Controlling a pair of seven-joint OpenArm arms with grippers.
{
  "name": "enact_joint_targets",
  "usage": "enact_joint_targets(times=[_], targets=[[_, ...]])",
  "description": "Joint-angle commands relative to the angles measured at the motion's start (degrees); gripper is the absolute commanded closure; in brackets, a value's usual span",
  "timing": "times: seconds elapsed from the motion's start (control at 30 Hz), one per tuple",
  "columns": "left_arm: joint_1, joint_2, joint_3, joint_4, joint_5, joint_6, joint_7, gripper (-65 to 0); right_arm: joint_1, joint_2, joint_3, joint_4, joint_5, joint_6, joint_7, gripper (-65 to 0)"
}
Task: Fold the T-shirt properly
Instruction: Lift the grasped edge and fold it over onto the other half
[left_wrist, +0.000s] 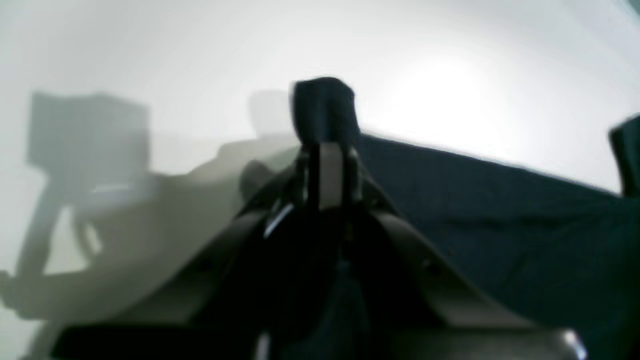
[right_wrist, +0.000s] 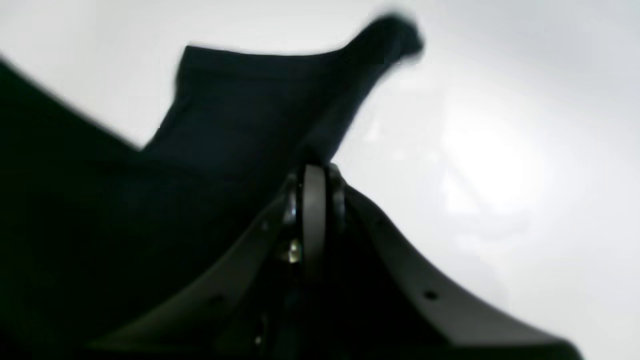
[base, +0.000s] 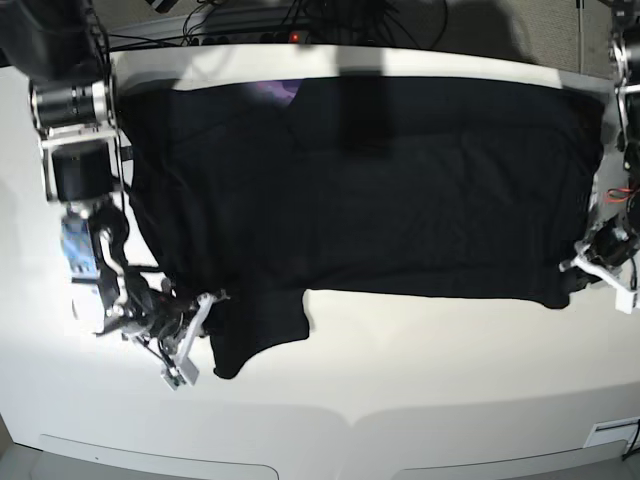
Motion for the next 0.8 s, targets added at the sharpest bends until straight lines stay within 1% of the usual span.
enact_joint_targets(times=[0.0, 0.07, 0.13, 0.17, 0.2, 0.27, 0.4, 0.53, 0.57, 0.6, 0.67, 0.77], targets=[[0.5, -1.8, -0.4, 3.4, -1.2, -0.6, -0.8, 0.0, -0.2, 1.8, 0.4, 4.5, 1.5, -1.3, 0.5, 0.0], [4.9, -3.0, -0.4, 9.0, -1.2, -0.5, -0.8, 0.0, -4.2, 3.7, 0.6, 11.7, 3.9, -4.0, -0.3, 0.0], [9.1, -3.5, -0.5, 14.4, -1.2, 1.9, -0.8, 0.0, -8.1, 5.4, 1.6, 17.2, 5.9, -5.8, -0.9, 0.0], [11.1, -3.4, -1.0, 17.0, -1.2, 3.0, -0.9, 0.0, -9.9, 6.1, 2.5, 19.5, 6.8, -5.9, -1.4, 0.0], [13.2, -3.3, -1.6, 19.4, -1.2, 3.6, -0.9, 0.0, -11.7, 6.7, 3.7, 21.6, 7.5, -5.9, -1.7, 0.0], [17.2, -3.0, -3.7, 23.7, -1.1, 3.8, -1.6, 0.0, -15.3, 6.8, 6.9, 24.7, 8.1, -5.9, -2.2, 0.0], [24.3, -3.0, -10.0, 29.7, -1.2, 3.7, -2.9, 0.0, -21.9, 6.6, 14.0, 28.7, 11.5, -5.4, -2.3, 0.0], [30.0, -3.0, -14.8, 34.1, -1.2, 3.7, -3.0, 0.0, -27.7, 6.6, 20.0, 32.3, 13.8, -3.0, -3.3, 0.0], [31.2, -3.0, -15.6, 35.1, -1.2, 3.7, -3.0, 0.0, -29.2, 6.6, 21.2, 33.6, 14.2, -2.1, -3.4, 0.0], [32.2, -3.0, -16.4, 36.0, -1.2, 3.5, -3.0, 0.0, -30.7, 6.6, 22.3, 34.9, 14.3, -2.0, -3.5, 0.0], [34.1, -3.0, -18.1, 37.8, -1.2, 2.8, -3.0, 0.0, -33.7, 6.6, 24.2, 37.8, 14.2, -2.0, -3.5, 0.0], [37.0, -3.0, -19.7, 40.5, -1.2, 2.8, -2.8, 0.0, -37.7, 6.6, 26.9, 41.2, 14.2, -2.0, -4.1, 0.0]])
